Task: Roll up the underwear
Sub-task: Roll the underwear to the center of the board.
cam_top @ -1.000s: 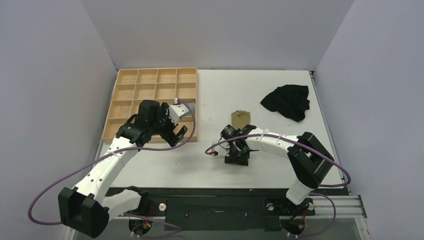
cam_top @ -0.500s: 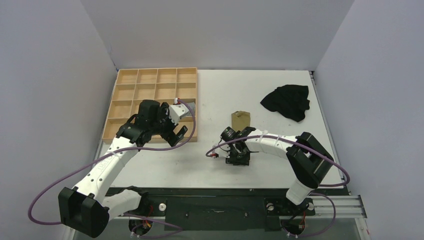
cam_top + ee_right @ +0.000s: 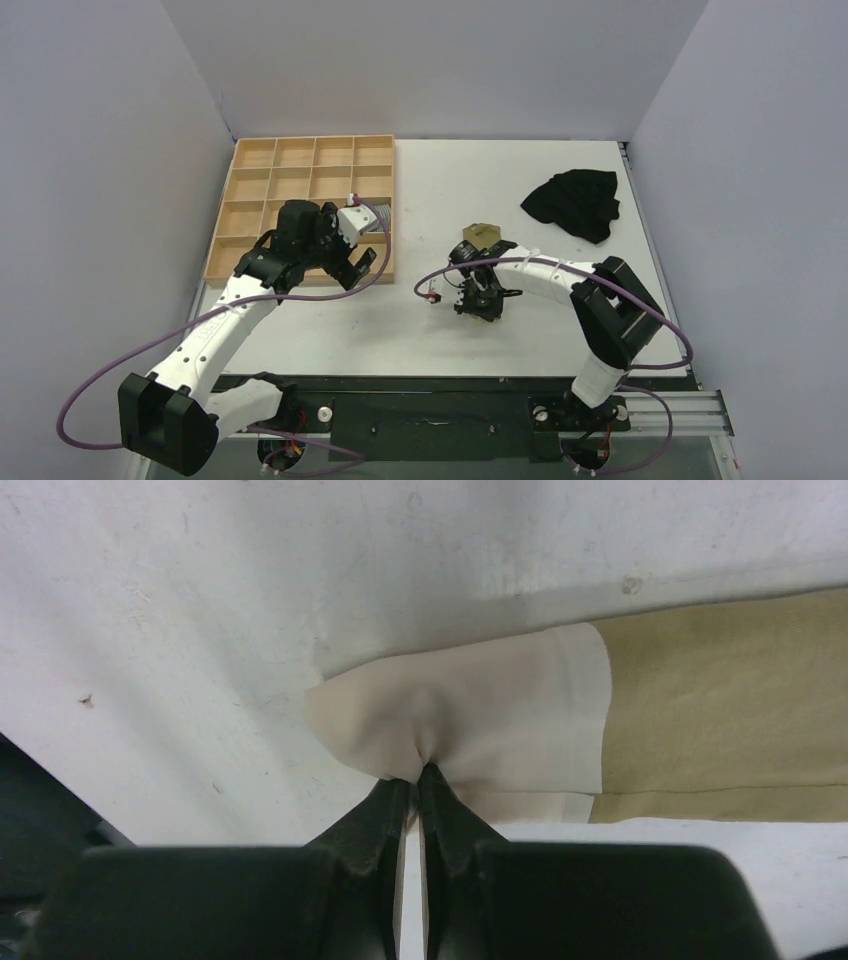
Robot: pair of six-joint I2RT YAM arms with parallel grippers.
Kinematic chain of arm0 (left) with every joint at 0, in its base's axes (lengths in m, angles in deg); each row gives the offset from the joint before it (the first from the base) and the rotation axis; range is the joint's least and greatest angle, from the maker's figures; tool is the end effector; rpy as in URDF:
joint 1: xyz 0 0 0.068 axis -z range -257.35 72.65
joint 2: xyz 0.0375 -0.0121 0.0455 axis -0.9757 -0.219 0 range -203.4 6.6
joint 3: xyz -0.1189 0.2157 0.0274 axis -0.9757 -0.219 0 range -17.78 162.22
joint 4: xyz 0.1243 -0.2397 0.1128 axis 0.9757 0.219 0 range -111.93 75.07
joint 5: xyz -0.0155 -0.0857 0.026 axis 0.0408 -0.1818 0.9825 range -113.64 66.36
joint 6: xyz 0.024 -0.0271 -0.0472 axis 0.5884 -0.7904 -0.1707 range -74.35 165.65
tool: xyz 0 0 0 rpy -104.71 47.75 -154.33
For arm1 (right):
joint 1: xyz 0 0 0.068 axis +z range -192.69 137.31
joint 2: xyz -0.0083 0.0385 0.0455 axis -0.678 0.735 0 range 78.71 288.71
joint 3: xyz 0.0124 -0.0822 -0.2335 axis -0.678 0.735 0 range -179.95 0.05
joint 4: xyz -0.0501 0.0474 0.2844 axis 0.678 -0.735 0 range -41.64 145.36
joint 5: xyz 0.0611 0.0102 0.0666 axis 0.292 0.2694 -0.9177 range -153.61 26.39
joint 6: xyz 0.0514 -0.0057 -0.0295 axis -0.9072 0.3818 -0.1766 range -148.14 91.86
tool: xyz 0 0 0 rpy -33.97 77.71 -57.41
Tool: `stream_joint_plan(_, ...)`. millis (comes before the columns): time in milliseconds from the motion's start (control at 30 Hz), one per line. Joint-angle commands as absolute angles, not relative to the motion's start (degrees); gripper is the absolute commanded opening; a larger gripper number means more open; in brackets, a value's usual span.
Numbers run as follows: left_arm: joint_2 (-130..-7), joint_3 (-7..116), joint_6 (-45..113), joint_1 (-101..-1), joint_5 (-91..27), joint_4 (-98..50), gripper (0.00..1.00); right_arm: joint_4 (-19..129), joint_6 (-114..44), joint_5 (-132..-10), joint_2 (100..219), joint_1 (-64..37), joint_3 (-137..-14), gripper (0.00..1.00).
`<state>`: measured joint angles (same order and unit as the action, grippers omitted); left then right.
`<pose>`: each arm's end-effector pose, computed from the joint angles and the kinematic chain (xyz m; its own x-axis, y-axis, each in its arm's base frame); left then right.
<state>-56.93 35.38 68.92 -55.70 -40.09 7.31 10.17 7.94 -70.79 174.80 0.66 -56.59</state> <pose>0.2626 -0.1175 0.2619 -0.3244 0.5364 -0.7791 0.7454 0.6521 0.1386 0.2210 0.2161 0.1032 -0.1791 -0.9725 -0.1489 -0.9837 0.1742 0.0456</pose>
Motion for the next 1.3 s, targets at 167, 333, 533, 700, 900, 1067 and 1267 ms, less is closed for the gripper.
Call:
stream_joint_plan(167,-58.0,33.8,65.9,-55.9,-48.9,2.0,0.97,-6.8,14.5,-90.6,183.7,-8.9,-70.7,0.0)
stream_joint_plan(333,-58.8,31.6,67.7,-53.4,-52.4,1.1,0.97,-15.9,19.8,-98.0,190.3,-13.2,-78.2,0.0)
stream_joint_plan(533,-62.6,31.0,70.1,-44.5,-51.5,0.2,0.97,-26.9,24.2,-103.0,197.5,-16.4,-87.1,0.0)
stream_joint_plan(700,-69.4,33.9,70.4,-36.3,-49.0,-2.1,0.97,-29.0,23.9,-104.7,201.6,-18.5,-90.9,0.0)
stream_joint_plan(900,-79.1,38.0,68.2,-27.8,-45.3,-9.1,0.97,-30.4,23.6,-106.8,204.7,-19.0,-93.9,0.0)
stream_joint_plan(1067,-85.0,38.7,65.8,-23.5,-42.3,-18.9,0.97,-30.6,23.4,-107.8,206.4,-19.0,-94.7,0.0)
stream_joint_plan(1267,-91.0,39.1,65.3,-21.3,-38.5,-27.7,0.98,-30.6,23.1,-108.0,207.3,-19.1,-95.1,0.0)
